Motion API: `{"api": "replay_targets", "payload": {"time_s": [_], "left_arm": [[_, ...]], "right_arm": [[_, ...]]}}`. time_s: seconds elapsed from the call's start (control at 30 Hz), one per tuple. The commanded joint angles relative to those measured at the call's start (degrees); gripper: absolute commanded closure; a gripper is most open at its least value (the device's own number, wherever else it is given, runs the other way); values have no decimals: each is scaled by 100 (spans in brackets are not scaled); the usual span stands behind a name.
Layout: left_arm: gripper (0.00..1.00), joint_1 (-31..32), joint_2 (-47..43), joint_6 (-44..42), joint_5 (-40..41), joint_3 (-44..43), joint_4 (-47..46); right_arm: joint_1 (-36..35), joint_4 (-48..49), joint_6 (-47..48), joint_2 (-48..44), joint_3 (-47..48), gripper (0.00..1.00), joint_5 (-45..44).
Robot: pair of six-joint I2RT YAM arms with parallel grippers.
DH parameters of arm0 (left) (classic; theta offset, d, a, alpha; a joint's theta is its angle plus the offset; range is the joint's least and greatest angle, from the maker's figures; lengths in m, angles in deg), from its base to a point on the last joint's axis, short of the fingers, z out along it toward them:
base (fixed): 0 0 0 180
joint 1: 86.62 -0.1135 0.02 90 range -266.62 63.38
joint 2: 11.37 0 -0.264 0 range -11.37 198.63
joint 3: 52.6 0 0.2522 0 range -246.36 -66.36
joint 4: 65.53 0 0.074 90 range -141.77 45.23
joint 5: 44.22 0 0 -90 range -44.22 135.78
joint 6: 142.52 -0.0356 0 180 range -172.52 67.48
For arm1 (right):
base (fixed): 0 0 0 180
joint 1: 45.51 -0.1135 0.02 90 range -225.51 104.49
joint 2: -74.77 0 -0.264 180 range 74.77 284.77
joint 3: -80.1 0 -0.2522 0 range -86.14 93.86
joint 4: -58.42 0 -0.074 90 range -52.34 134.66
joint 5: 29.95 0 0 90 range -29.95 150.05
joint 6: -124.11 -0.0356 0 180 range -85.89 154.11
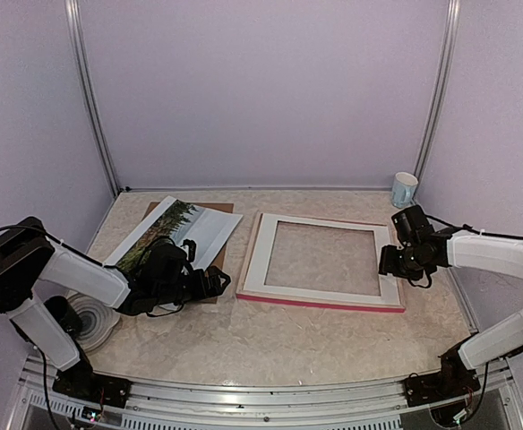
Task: Put the photo into the frame
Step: Place the mat board on the glass panel, then adjust the mat board under the glass panel.
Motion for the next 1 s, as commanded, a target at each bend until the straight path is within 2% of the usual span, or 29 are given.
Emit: {"api": "replay_targets", "payload": {"time_s": [0.0,0.17,0.43,0.57,0.77,0.97], "left_arm": [[1,-13,20,74,-64,100,108],[1,-11,13,84,-56,114,108],[1,-2,-154,33,38,99,294],[1,-19,-304,-119,178,-98,632],[1,-84,-474,-288,334,-390,931],[1,-92,-397,-257,274,-478,921]], "right_arm": [[-78,-106,190,152,121,36,-151],[-62,-37,340,298,343,34,-635],[75,34,771,1019,1326,31,-1120],[250,-107,953,1215,1609,28,-1116],[282,-279,1150,1116,1255,24,-986],[282,-401,1286,909,697,22,-223]]}}
